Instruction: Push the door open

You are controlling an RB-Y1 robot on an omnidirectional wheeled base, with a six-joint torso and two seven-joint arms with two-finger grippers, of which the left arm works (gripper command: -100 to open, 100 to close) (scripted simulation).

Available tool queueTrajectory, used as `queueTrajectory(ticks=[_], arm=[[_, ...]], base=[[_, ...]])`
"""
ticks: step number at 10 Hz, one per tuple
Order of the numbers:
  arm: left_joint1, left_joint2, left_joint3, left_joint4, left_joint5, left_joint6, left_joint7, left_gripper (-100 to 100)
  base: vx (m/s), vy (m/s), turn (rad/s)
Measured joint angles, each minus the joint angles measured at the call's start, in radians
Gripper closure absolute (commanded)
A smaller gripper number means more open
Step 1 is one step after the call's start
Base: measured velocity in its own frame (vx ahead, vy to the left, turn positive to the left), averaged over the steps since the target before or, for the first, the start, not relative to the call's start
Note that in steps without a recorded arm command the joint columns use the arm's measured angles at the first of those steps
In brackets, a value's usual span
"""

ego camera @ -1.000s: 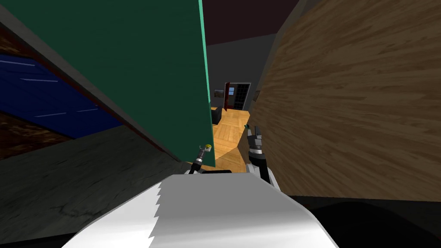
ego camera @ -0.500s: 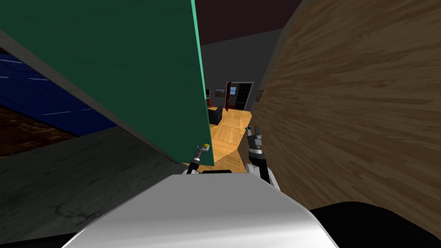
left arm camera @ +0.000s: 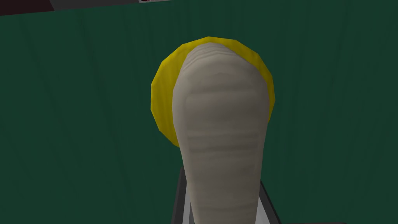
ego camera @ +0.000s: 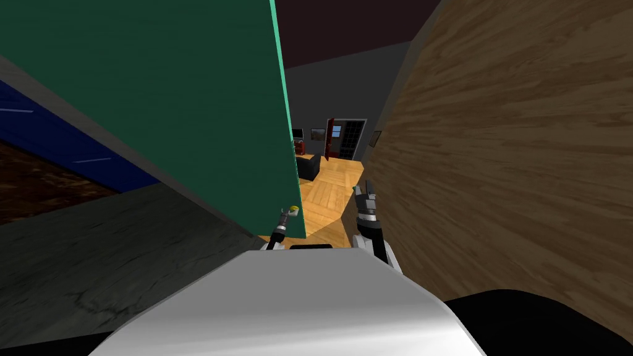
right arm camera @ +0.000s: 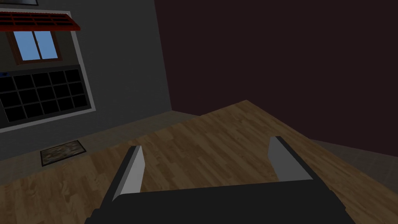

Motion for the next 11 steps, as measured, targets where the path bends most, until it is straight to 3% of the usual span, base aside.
queueTrajectory(ticks=[1, 5, 9, 11], arm=[[-0.005, -0.003, 0.013, 0.018, 0.005, -0.014, -0.005, 100], [-0.014, -0.009, 0.078, 0.008, 0.031, 0.005, -0.023, 100], [-0.028, -0.024, 0.125, 0.027, 0.05, 0.001, -0.038, 100], [-0.031, -0.015, 0.134, 0.032, 0.054, -0.001, -0.04, 100]], base=[[0.172, -0.157, 0.058], [0.182, -0.138, 0.096], [0.154, -0.071, 0.044], [0.152, -0.044, 0.056]])
